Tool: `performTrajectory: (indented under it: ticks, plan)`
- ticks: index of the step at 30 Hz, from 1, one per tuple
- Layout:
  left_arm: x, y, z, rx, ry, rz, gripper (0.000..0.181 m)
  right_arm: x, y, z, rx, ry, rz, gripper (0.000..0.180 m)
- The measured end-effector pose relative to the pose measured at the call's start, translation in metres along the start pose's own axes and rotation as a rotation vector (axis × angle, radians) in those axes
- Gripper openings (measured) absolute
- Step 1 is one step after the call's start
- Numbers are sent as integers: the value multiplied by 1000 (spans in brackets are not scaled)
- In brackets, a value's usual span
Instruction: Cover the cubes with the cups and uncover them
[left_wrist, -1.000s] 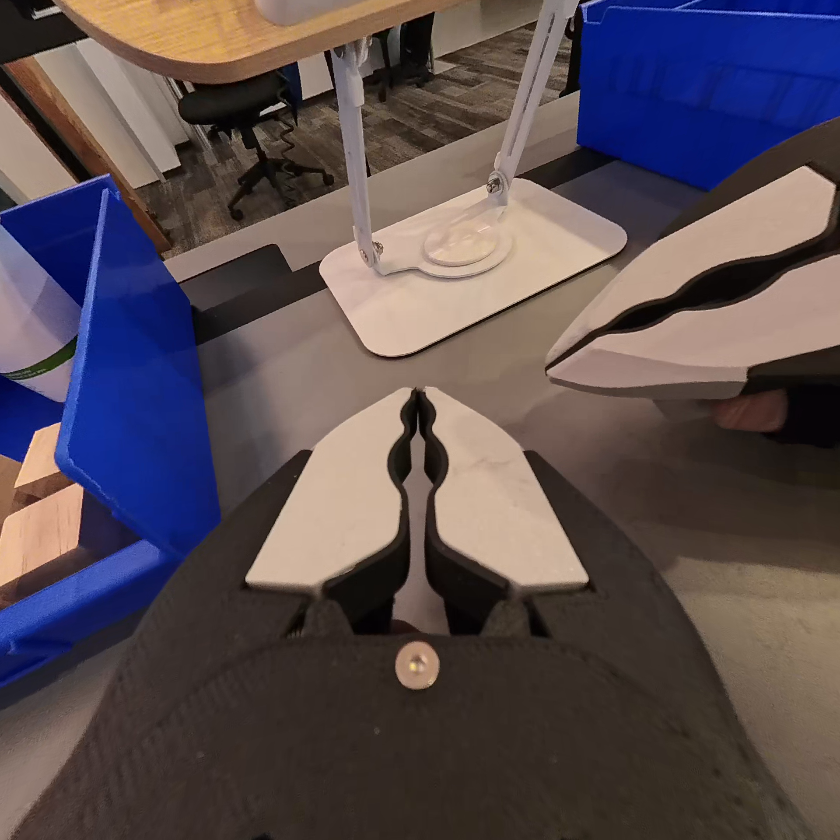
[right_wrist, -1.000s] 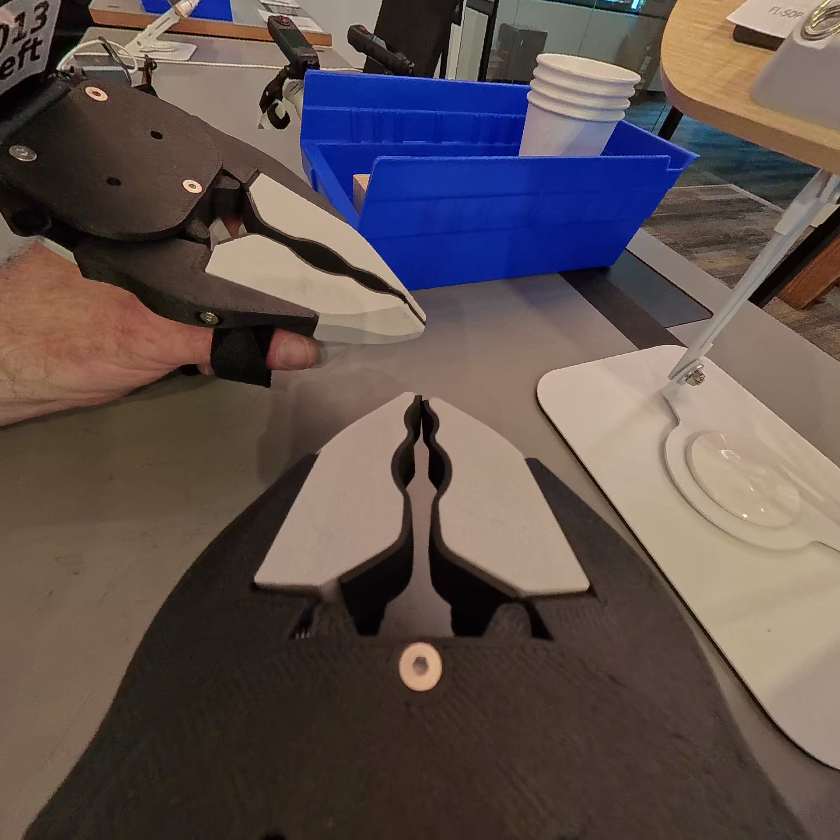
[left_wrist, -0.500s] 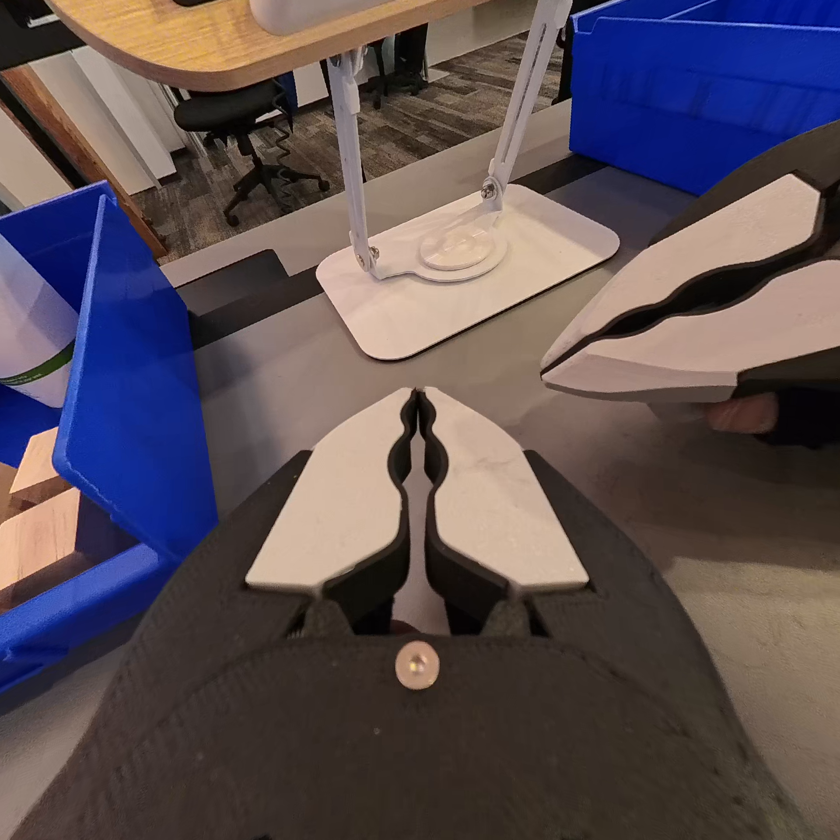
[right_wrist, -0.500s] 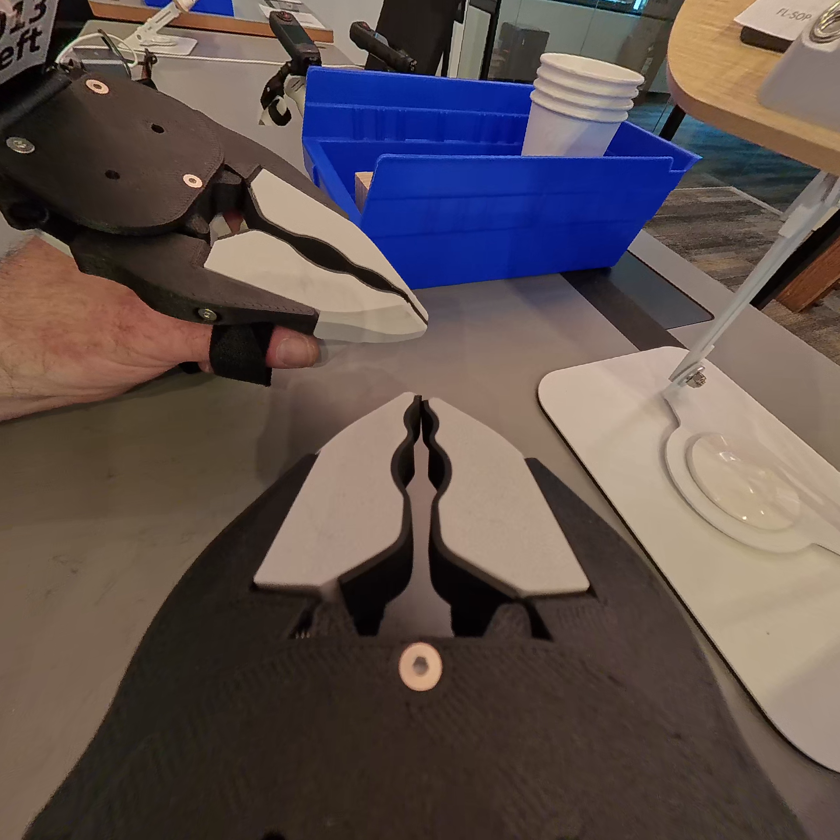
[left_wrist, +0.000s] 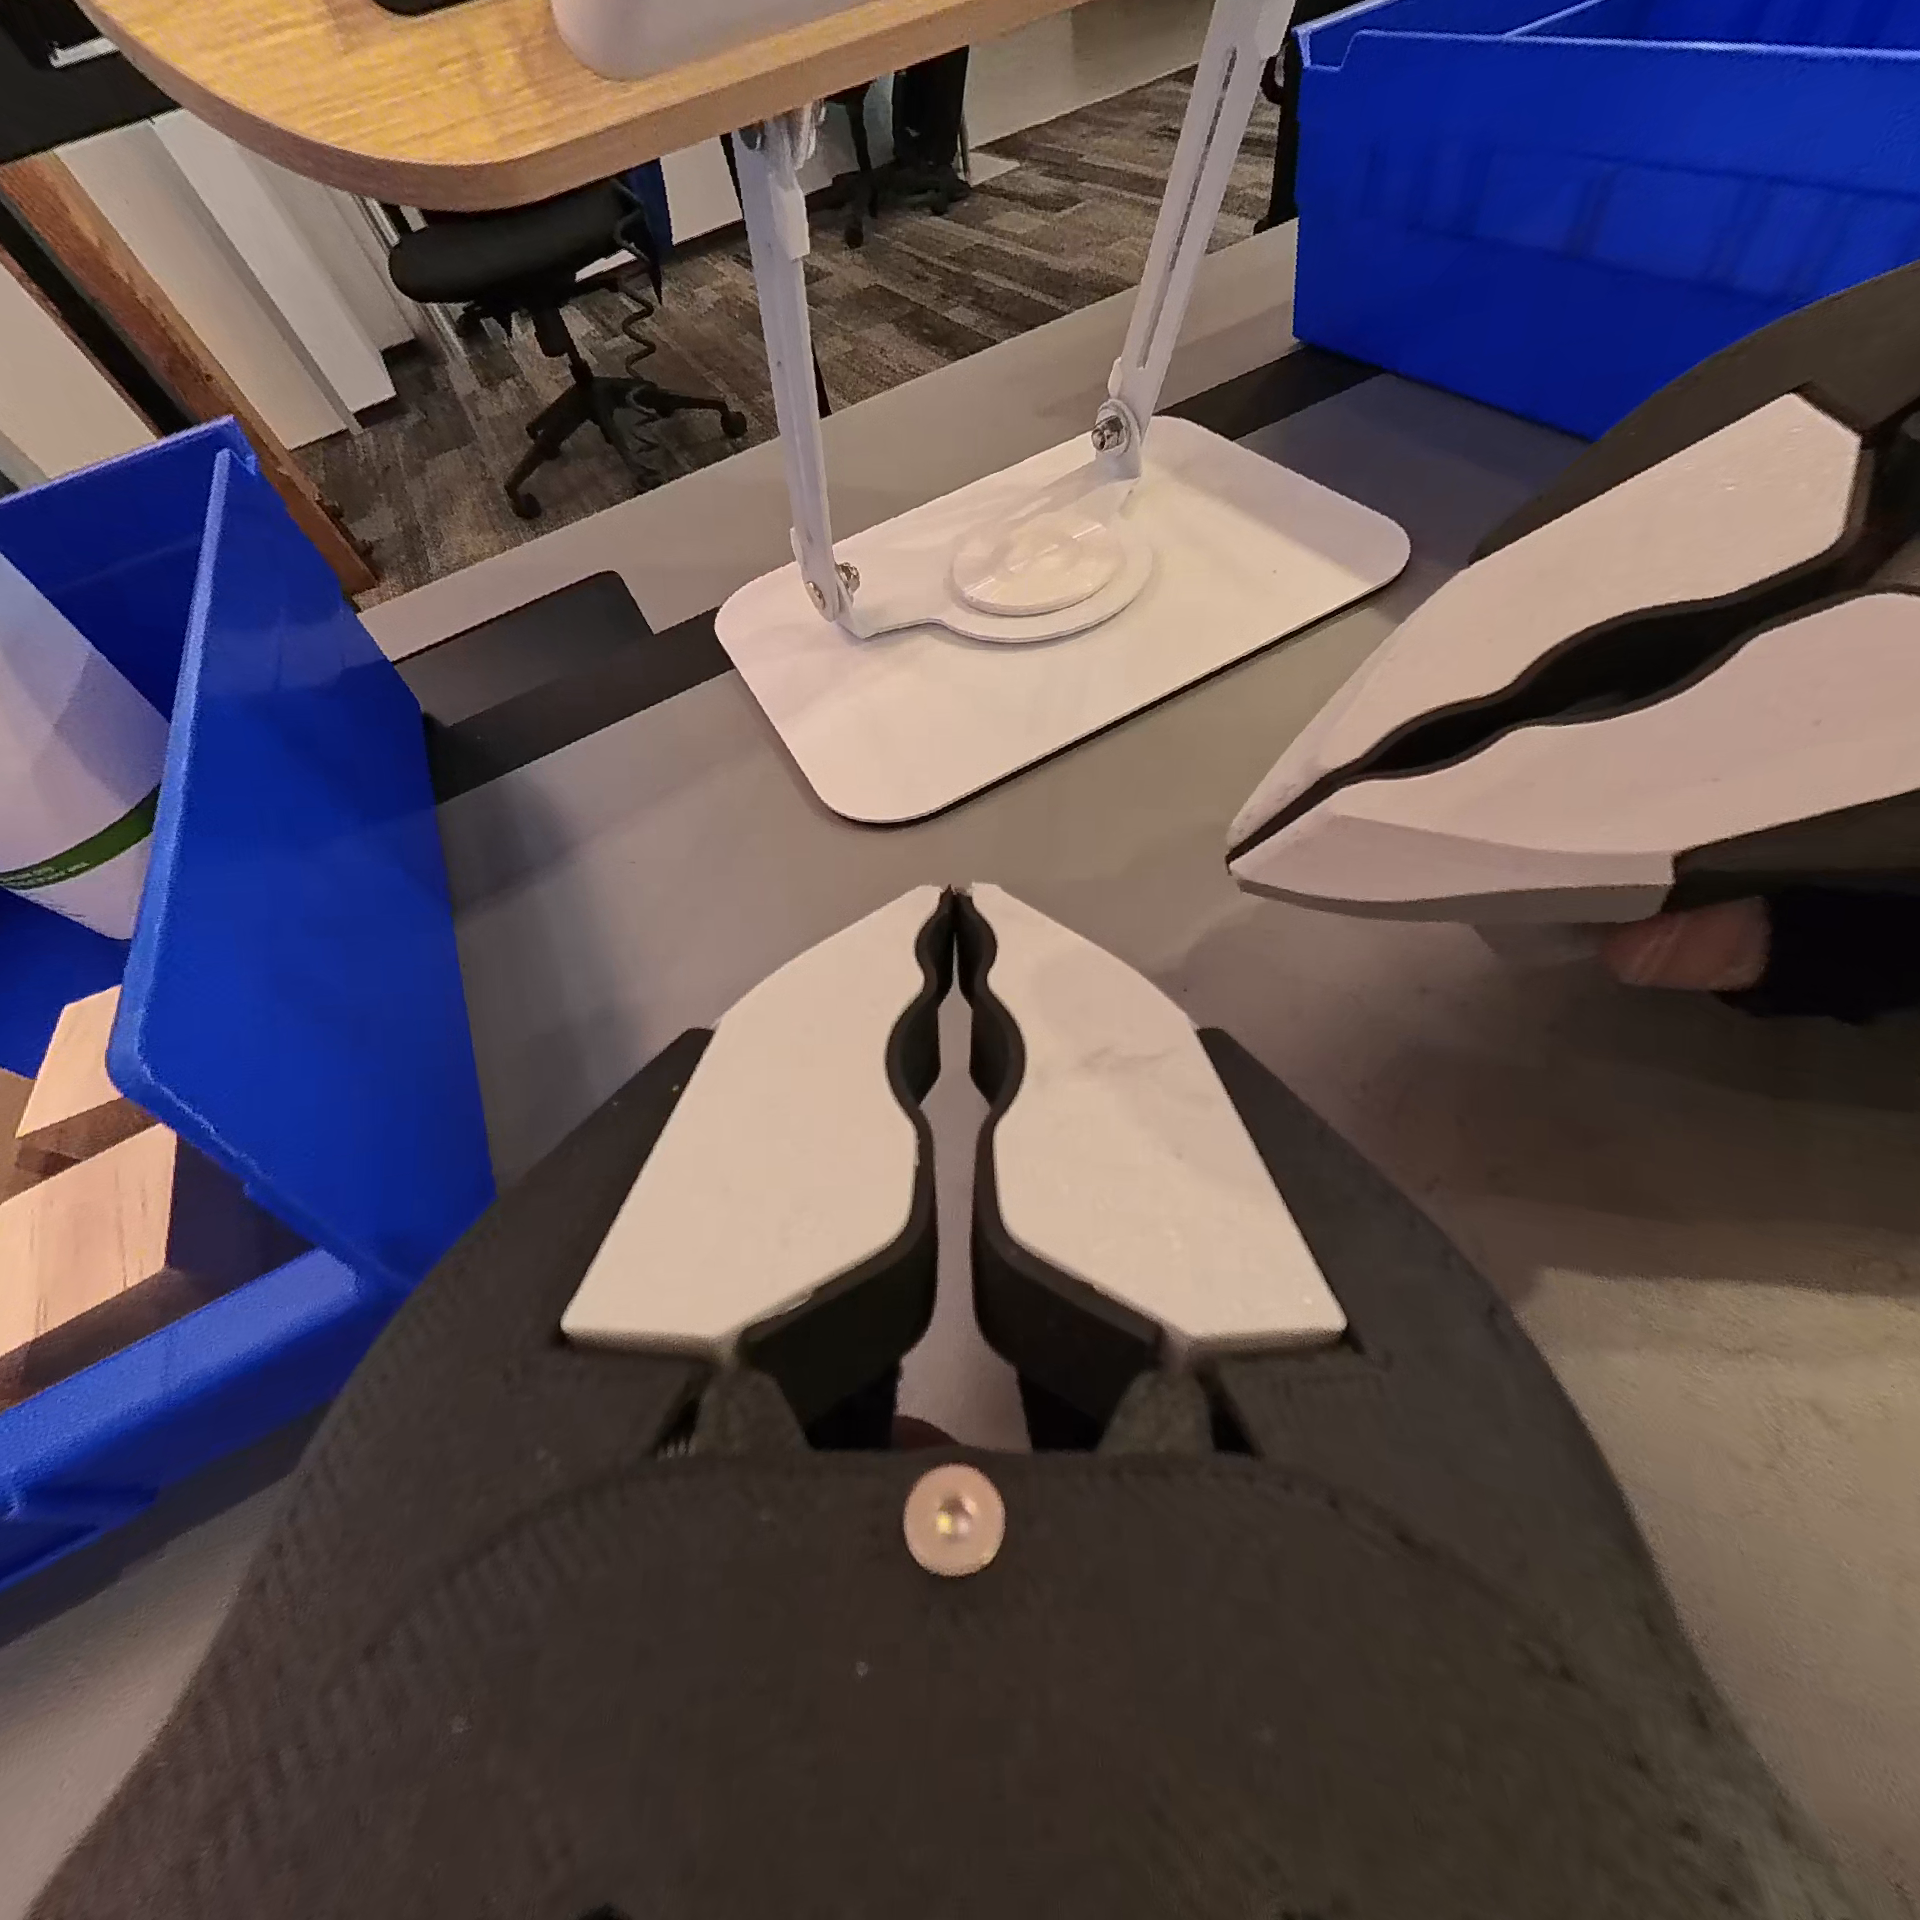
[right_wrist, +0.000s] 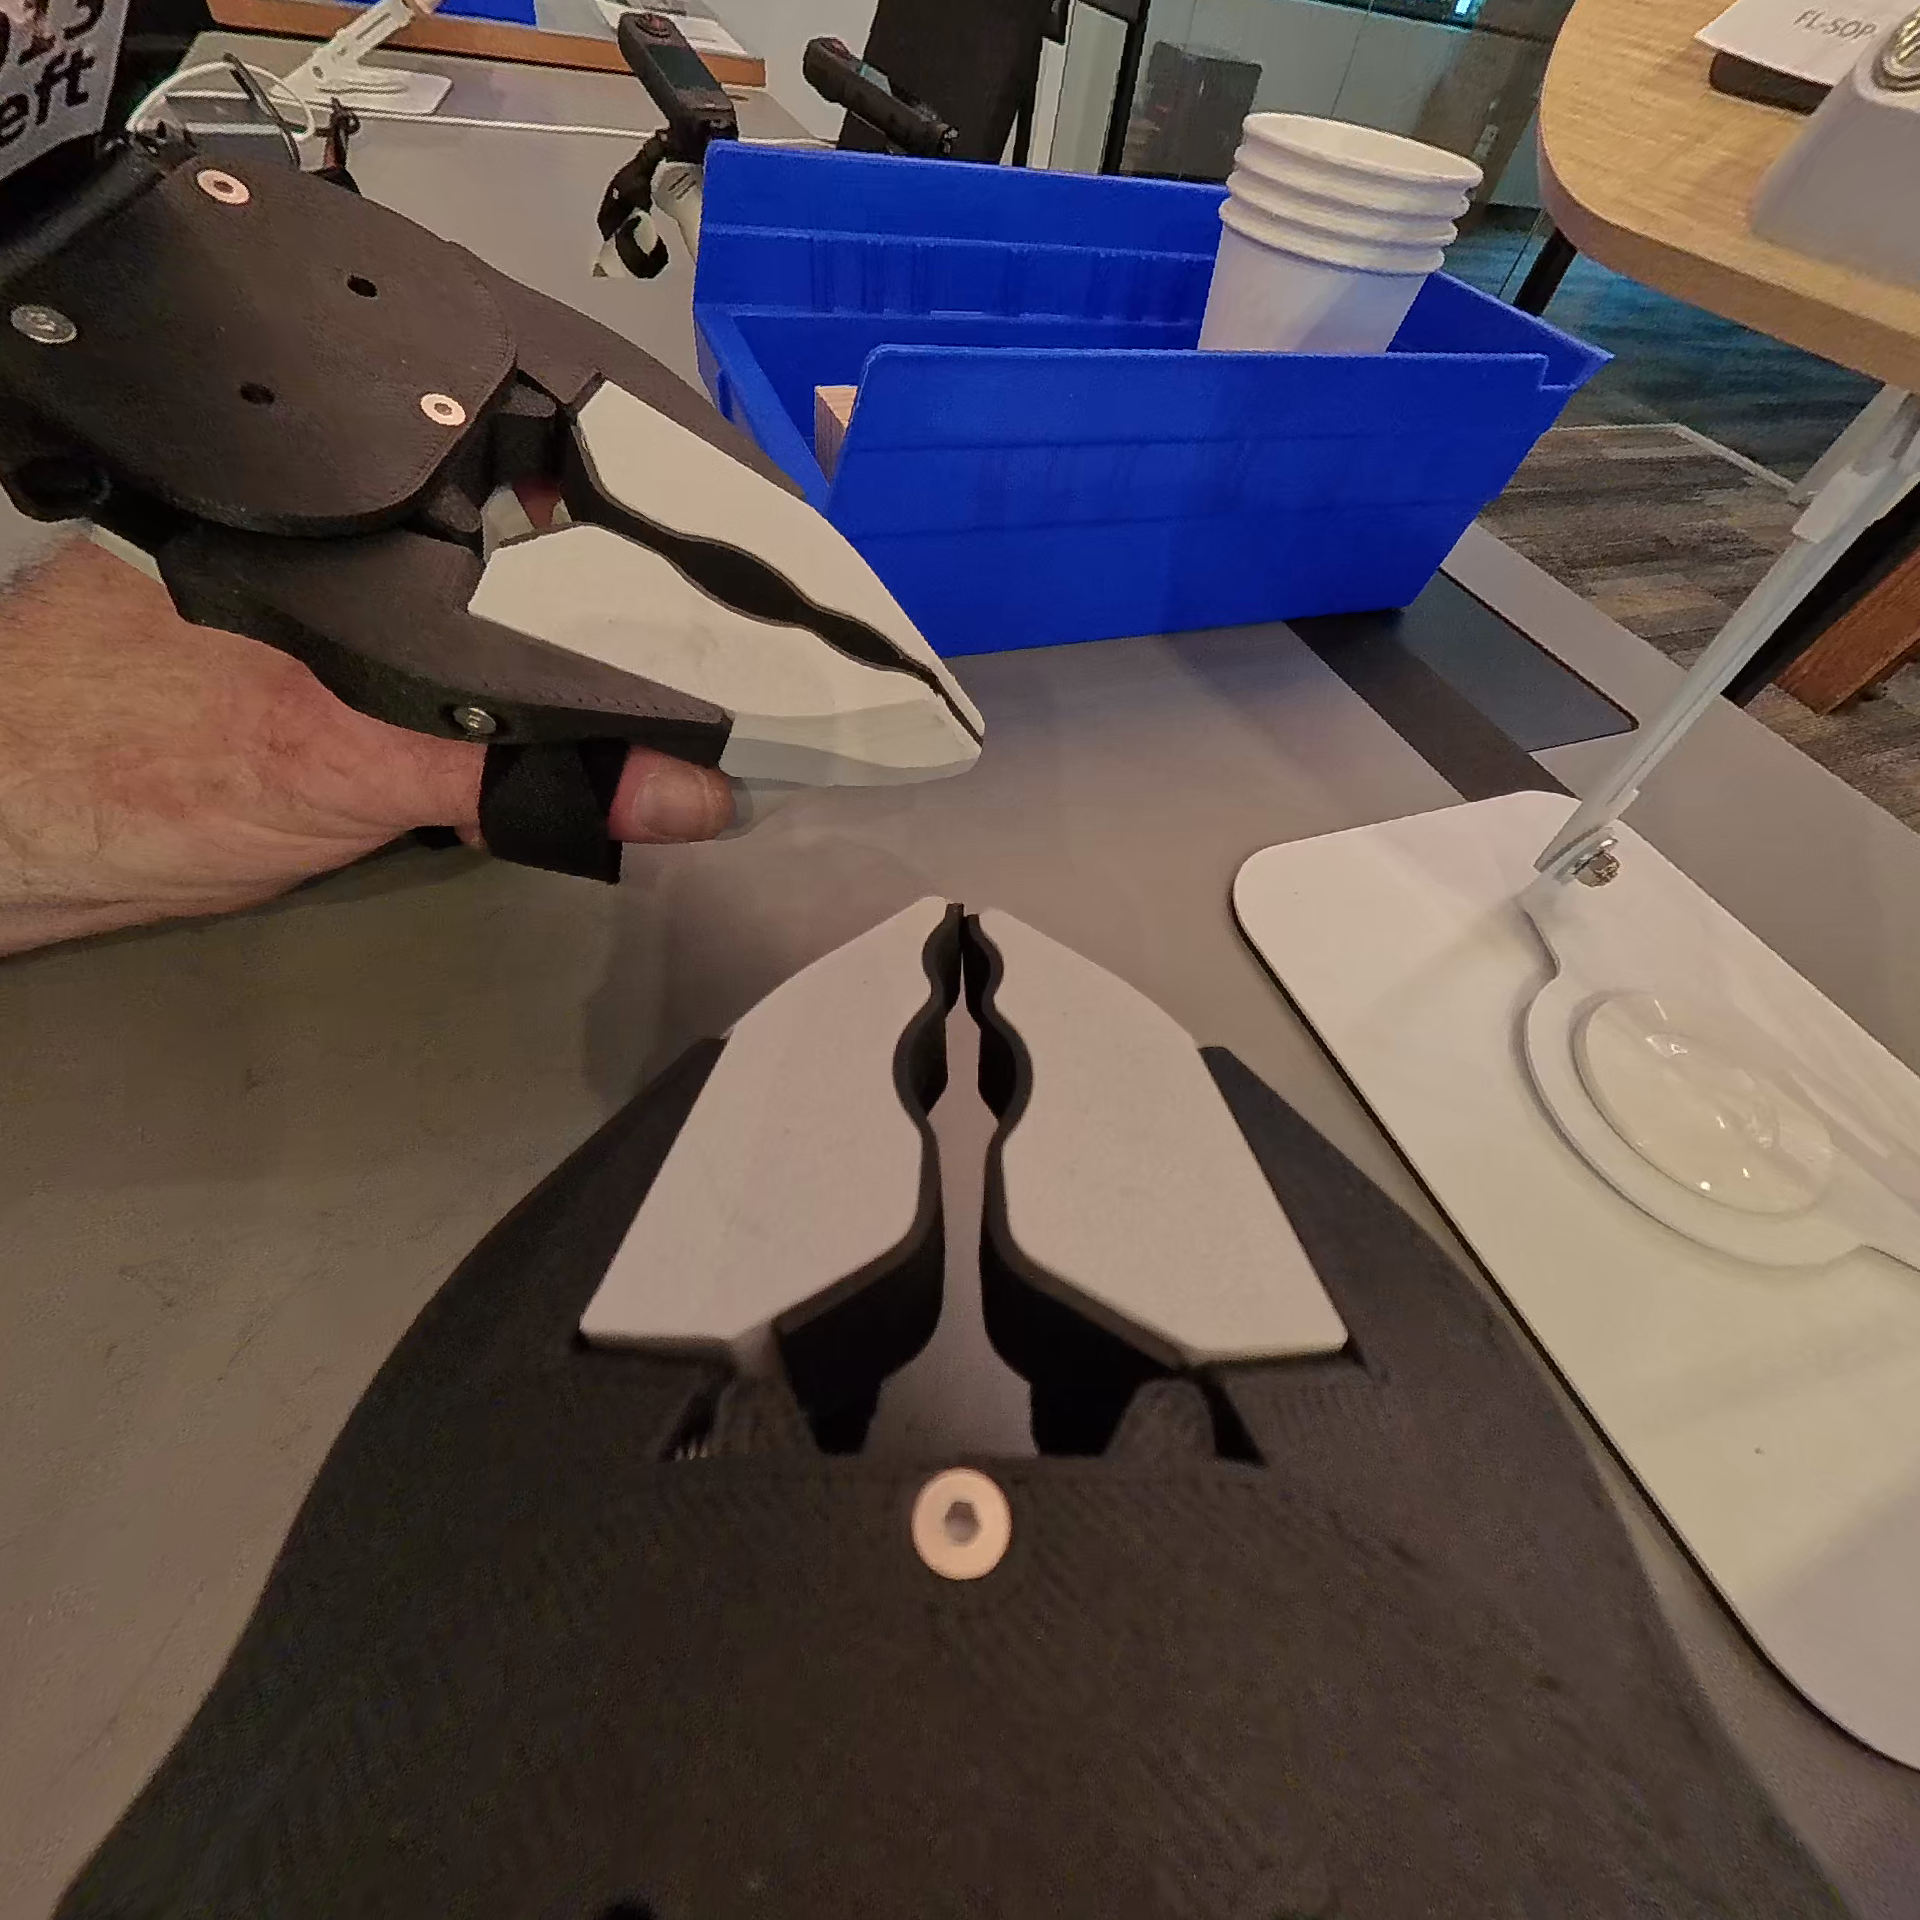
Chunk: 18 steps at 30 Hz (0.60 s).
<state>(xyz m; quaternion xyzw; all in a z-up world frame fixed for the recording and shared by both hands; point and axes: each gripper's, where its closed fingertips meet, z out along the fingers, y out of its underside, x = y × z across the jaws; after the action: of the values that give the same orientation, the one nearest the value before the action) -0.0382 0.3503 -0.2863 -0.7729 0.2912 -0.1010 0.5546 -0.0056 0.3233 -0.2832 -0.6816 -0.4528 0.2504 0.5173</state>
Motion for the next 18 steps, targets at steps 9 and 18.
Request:
performTrajectory:
  ticks: [9, 18]
  plan:
    - [0, -2, -1, 13, -1, -4, 0, 0, 0, 1, -4, -2, 0, 0]
    - [-24, -43, -38, 224, -59, 25, 0, 0, 0, 0, 3, -8, 6, 0]
